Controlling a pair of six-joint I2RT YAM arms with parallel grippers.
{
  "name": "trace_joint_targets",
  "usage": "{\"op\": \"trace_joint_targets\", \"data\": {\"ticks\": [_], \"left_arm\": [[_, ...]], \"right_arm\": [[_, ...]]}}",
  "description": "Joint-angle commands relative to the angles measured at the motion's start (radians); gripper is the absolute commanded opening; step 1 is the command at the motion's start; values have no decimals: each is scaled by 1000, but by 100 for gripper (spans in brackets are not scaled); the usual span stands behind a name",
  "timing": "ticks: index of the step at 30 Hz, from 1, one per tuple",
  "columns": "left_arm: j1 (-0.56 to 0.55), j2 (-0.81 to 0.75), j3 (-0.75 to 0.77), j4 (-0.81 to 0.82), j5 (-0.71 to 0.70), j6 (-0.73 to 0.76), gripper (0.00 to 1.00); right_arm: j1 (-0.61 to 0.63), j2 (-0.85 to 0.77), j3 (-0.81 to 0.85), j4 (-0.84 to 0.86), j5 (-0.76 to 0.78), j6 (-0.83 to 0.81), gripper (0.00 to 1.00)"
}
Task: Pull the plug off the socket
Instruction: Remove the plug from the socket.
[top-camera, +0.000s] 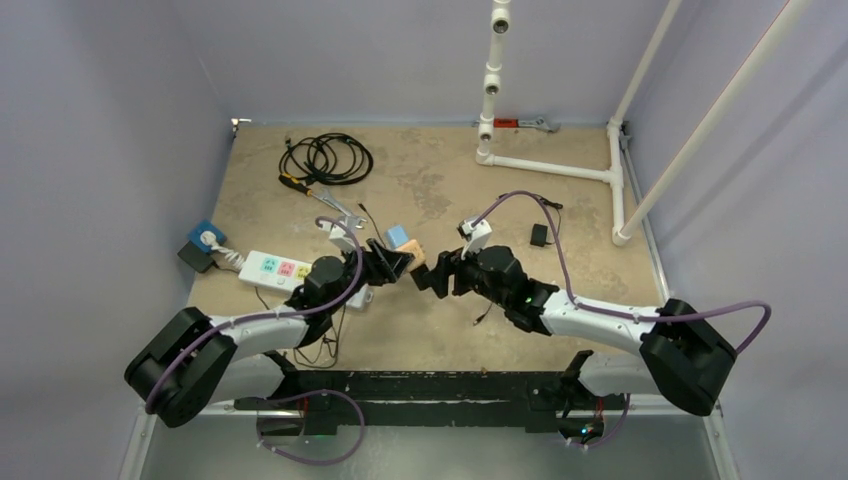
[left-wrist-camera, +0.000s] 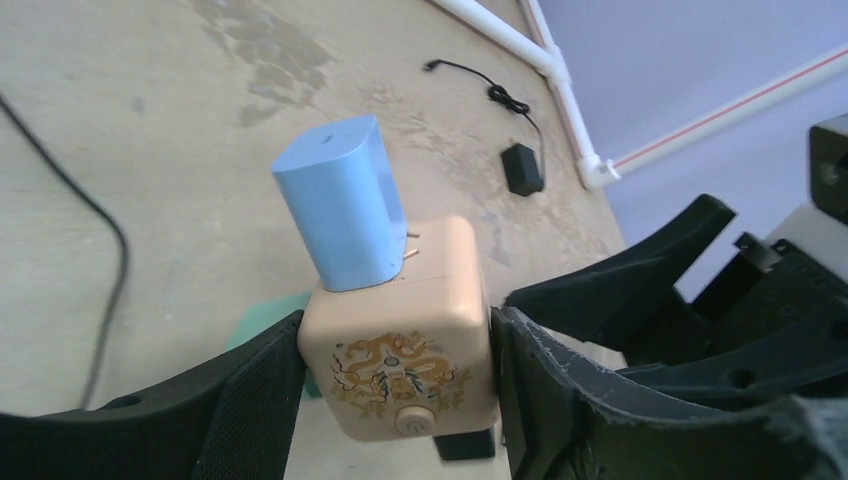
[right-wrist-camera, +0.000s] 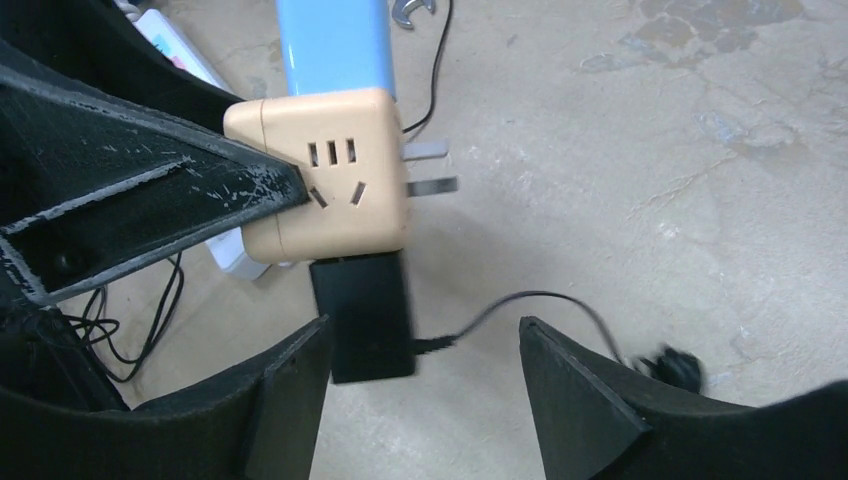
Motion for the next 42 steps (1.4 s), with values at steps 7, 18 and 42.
{"op": "trace_joint_targets", "data": {"ticks": [7, 18, 42], "left_arm": [[7, -21, -56, 164, -84, 147, 0], [8, 11, -93, 196, -145, 137, 0], [7, -22, -125, 172, -217, 102, 0]], "right_arm": [[41, -14, 54, 37, -21, -28, 75], [111, 136, 96, 112, 5, 191, 74], [187, 486, 295, 177, 39, 299, 63]]}}
